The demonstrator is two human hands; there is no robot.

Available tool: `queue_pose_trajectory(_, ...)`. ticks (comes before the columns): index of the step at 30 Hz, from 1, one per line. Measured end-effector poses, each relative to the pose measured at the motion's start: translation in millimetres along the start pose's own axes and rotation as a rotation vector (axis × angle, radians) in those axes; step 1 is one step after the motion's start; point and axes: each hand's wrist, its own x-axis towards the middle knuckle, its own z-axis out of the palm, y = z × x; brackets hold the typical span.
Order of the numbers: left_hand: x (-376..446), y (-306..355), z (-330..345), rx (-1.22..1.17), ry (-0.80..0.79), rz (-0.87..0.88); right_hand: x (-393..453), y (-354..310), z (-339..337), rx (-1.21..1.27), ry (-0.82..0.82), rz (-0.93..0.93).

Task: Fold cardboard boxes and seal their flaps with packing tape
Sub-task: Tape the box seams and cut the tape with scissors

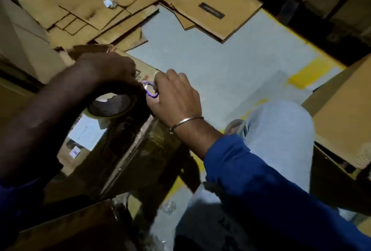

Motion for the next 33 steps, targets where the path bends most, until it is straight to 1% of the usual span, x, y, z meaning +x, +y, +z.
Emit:
queue_pose_trajectory(3,6,-4,-1,-0.055,-0.050,0.066,-5,-1,5,-0.031,0.004,0.009)
queue_pose_trajectory(5,7,-11,-2,-0.085,-0.073,0.074,-5,0,5,-0.014,-0.015,0.038)
queue_pose_trajectory(8,6,-26,-2,-0.157,-0.033,0.042,-4,0,2,0.010,-0.052,0.091)
queue_pose_trajectory(11,5,-36,2,-0.236,-0.022,0.047,-5,-3,0,0.043,-0.062,0.119)
queue_pose_trajectory(14,4,-38,9,-0.187,-0.012,0.015,-6,-6,0,0.041,-0.065,0.138)
queue_pose_trajectory(18,10,-34,8,-0.156,-0.121,0.004,-3,-12,0,-0.009,-0.088,0.145)
queue_pose_trajectory(23,24,-30,3,-0.160,-0.261,0.036,4,-16,-3,-0.071,-0.120,0.078)
queue_pose_trajectory(24,24,-30,1,-0.161,-0.258,0.055,6,-14,-5,-0.077,-0.124,0.068)
queue_pose_trajectory(26,17,-31,-3,-0.207,-0.183,0.088,11,-10,-9,-0.089,-0.135,0.057)
queue_pose_trajectory(29,5,-32,-5,-0.427,-0.057,0.149,14,-6,-14,-0.071,-0.143,0.073)
queue_pose_trajectory(33,-13,-24,2,-0.634,0.029,0.272,7,-7,-15,-0.113,-0.057,0.042)
